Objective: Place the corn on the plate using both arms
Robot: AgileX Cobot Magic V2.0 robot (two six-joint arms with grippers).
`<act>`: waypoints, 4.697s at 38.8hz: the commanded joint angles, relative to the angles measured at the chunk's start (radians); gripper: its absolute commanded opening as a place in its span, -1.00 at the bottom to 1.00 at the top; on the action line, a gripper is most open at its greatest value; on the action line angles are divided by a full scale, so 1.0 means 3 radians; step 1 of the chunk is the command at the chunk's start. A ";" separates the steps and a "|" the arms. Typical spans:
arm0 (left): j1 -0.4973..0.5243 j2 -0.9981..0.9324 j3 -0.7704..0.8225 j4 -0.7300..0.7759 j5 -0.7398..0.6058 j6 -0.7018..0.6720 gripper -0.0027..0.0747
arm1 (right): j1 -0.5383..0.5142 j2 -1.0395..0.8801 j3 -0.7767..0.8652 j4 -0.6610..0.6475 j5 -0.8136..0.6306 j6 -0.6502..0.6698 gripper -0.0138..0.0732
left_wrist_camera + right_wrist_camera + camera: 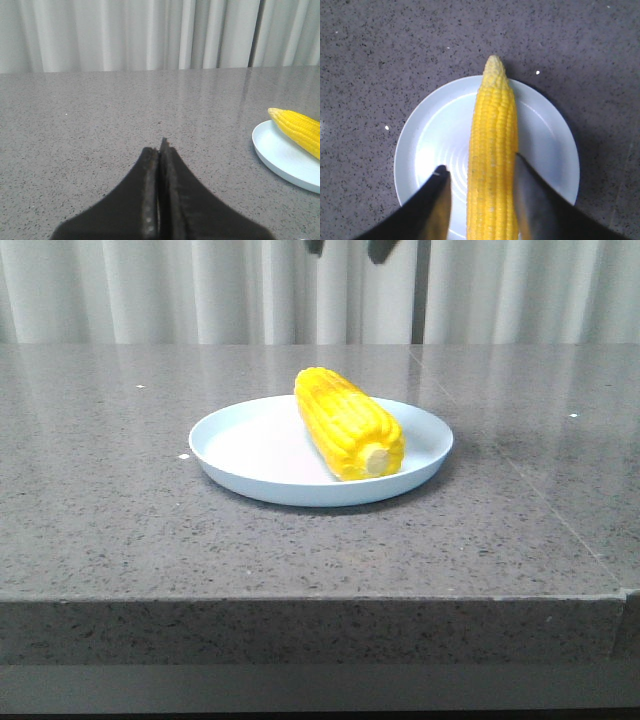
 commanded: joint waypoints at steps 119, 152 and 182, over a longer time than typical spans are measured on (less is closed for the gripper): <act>0.0004 0.0019 -0.0019 0.0021 -0.0387 0.0008 -0.98 | -0.1435 -0.5410 0.4412 -0.0556 -0.1671 -0.0376 -0.84; 0.0827 -0.0225 0.1307 -0.0411 -0.1391 0.0208 -0.98 | -0.1435 -0.5410 0.4412 -0.0556 -0.1670 -0.0376 -0.84; 0.0827 -0.0225 0.1307 -0.0411 -0.1391 0.0208 -0.98 | -0.1435 -0.5410 0.4412 -0.0556 -0.1670 -0.0376 -0.84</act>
